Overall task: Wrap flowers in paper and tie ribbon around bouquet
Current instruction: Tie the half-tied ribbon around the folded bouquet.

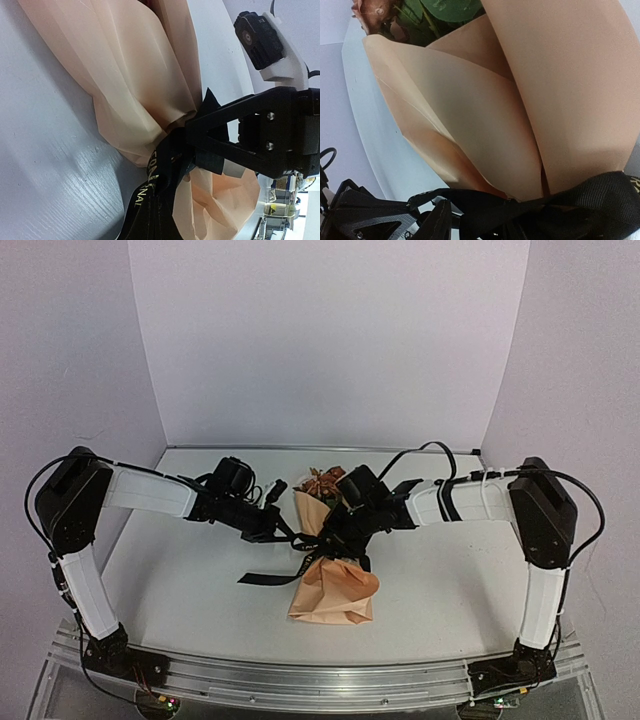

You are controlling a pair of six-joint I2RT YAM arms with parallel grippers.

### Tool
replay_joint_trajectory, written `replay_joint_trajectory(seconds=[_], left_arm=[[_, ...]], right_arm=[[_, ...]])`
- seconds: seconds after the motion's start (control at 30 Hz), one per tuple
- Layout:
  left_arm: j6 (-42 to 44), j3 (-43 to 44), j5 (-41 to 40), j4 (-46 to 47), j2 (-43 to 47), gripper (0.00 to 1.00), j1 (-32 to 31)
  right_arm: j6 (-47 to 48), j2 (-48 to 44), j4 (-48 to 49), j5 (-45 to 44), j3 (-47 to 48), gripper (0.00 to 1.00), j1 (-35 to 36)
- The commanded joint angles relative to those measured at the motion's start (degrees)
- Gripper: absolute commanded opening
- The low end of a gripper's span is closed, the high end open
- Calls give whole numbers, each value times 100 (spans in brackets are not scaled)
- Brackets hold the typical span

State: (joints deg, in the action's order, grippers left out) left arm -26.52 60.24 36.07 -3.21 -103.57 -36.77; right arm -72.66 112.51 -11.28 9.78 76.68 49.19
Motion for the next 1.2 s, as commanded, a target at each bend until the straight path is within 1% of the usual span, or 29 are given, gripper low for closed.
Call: replay_joint_trajectory(seconds=[0.0, 0.17, 0.27, 0.6, 0.97, 1.17], left_arm=[[130, 257, 60, -37, 74, 0, -11], [76, 219, -139, -48, 115, 0, 0], [-45, 183, -337, 0, 151, 0, 15], [-279, 166, -797, -13, 135, 0, 71], [-493, -5, -1099, -51, 138, 0, 206], [-554, -198, -1149, -40, 196, 0, 240]], right_arm=[[-65, 108, 2, -81, 175, 26, -10], [81, -300, -4, -300, -45, 8, -10], [228, -563, -6, -337, -137, 2, 3], [745, -1593, 9, -545, -1187, 0, 14], [1544, -2273, 125, -608, -2345, 0, 26], [1902, -2324, -474, -1023, -2516, 0, 29]])
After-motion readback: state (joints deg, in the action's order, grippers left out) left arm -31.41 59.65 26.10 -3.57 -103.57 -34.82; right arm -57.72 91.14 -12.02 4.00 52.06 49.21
